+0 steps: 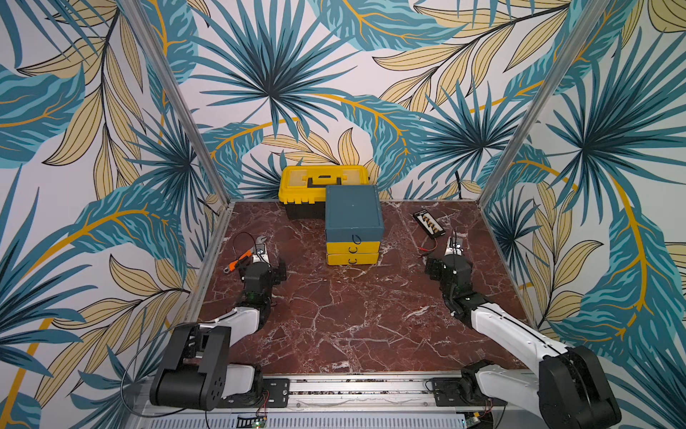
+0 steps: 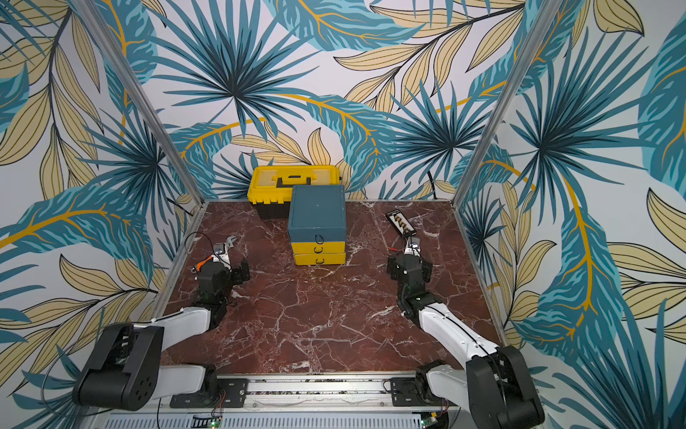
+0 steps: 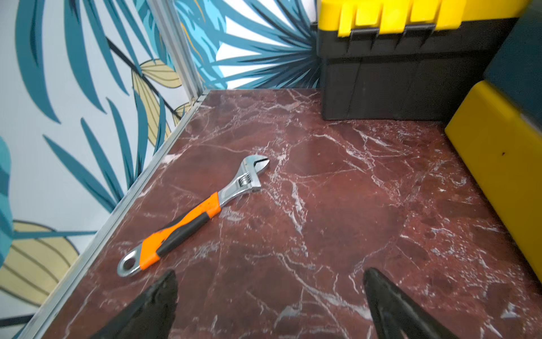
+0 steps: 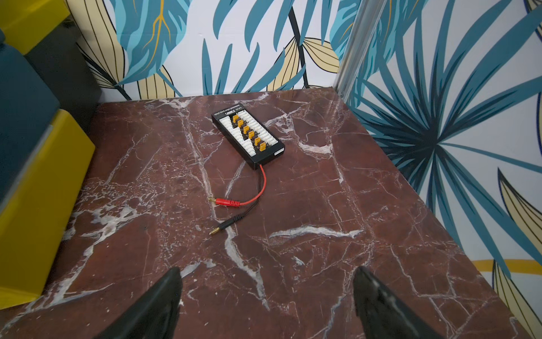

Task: Please put the sticky notes in the drawer by color
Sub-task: Reset both arms

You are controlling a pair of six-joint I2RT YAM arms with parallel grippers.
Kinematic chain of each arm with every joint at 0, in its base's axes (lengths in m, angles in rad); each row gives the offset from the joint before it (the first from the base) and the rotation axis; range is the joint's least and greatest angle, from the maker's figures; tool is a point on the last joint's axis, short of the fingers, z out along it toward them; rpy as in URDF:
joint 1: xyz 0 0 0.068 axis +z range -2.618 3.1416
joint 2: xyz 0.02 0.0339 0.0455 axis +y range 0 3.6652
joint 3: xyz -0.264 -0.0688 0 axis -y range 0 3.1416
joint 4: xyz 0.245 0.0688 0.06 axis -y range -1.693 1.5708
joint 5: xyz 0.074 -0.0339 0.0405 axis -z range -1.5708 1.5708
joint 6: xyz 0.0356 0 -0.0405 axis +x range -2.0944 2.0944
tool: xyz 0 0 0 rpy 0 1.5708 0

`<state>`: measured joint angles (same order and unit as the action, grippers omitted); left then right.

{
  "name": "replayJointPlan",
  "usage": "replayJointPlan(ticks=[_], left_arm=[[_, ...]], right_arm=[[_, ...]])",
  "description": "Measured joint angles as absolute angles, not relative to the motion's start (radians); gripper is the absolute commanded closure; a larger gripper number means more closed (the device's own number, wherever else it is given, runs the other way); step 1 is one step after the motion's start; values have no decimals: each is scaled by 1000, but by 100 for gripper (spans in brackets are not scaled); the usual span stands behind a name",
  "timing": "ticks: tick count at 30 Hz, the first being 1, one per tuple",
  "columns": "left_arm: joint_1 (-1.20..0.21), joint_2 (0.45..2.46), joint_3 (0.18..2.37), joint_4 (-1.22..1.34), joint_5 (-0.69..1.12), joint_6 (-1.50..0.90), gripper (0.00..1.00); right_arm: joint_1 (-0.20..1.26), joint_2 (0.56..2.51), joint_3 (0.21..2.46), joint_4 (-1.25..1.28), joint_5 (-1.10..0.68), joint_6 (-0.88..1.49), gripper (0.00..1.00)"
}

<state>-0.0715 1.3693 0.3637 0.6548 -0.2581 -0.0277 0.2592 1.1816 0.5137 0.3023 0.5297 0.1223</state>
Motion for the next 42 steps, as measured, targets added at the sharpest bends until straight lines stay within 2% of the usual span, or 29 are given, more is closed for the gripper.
replayJointPlan(ticks=[7,14,18,24,27,29,42], left_arm=[[-50,1543,358,896,-166,15,0],[6,1563,359,928,-67,9,0],[10,1564,359,936,-43,7,0],[10,1564,359,940,-37,6,0],[10,1564,359,940,-36,3,0],[10,1564,359,941,-37,2,0],[10,1564,359,946,-37,2,0]], right_arm=[[233,1230,400,535,523,76,1],[217,1314,335,750,532,25,1],[194,1442,332,914,509,-15,3],[125,1507,340,986,419,-12,4],[99,1514,370,926,360,-4,5],[89,1513,382,925,335,-3,1],[86,1513,387,892,297,7,1]])
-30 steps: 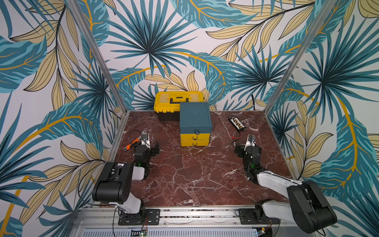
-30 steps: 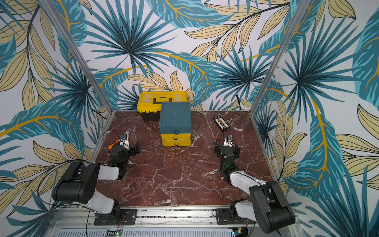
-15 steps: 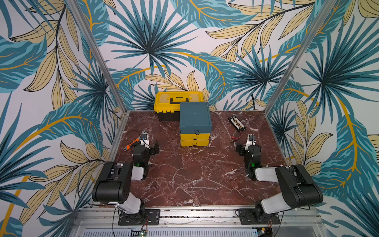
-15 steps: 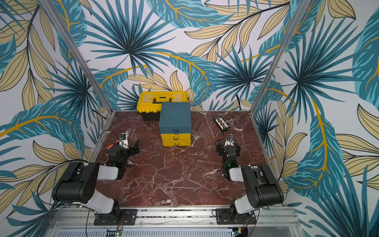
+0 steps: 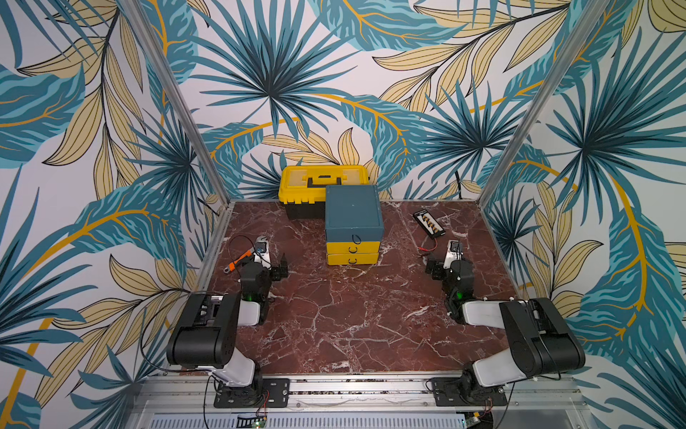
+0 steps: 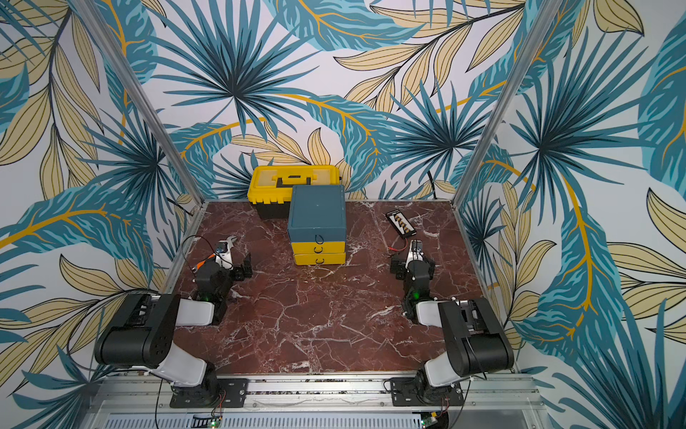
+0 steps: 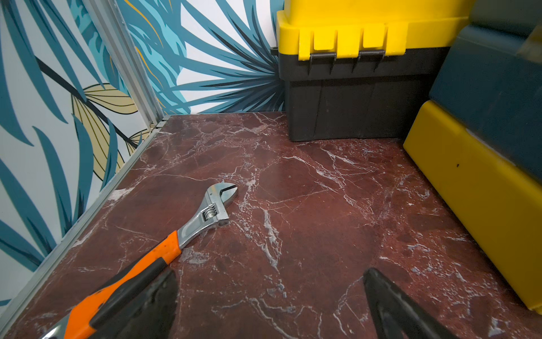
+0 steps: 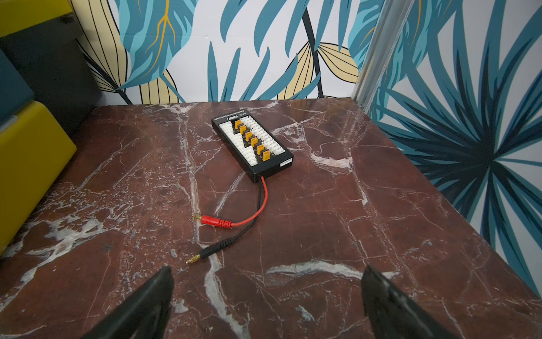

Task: Please put the sticky notes in the drawer by color
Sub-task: Reset both arms

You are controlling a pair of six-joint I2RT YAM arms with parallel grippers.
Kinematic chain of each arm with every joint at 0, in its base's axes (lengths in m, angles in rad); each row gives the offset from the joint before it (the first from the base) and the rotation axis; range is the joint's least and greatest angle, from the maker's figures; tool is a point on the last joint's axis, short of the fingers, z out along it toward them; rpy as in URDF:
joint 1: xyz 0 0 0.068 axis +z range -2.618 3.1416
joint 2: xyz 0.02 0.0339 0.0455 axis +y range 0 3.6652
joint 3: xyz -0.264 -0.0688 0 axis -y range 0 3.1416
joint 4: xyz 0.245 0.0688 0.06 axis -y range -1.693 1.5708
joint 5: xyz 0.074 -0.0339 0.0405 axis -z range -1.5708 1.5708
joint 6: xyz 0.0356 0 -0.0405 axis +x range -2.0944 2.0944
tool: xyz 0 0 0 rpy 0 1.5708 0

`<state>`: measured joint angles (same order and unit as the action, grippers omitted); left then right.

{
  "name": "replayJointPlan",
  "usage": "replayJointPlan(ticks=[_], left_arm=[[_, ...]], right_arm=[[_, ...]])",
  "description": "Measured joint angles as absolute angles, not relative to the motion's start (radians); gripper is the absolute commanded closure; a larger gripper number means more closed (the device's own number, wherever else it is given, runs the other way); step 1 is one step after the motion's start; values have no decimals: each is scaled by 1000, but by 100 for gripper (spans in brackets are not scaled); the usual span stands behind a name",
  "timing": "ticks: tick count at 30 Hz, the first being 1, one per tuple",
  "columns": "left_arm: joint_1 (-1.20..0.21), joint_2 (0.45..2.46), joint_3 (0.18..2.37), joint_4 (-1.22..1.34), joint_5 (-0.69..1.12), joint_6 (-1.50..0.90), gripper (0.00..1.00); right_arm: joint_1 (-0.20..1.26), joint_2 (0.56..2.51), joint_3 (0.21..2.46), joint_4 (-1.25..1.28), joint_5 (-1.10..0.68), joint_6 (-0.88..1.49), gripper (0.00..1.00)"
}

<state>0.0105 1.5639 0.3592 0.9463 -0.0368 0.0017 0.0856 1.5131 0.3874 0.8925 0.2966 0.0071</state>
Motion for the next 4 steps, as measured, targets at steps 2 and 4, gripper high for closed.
replayJointPlan(ticks=[2,4], left_arm=[[10,1564,359,946,-37,1,0],[10,1564,359,946,-37,0,0]], right_arm=[[86,1513,387,889,294,7,1],[86,1513,387,888,290,7,1]])
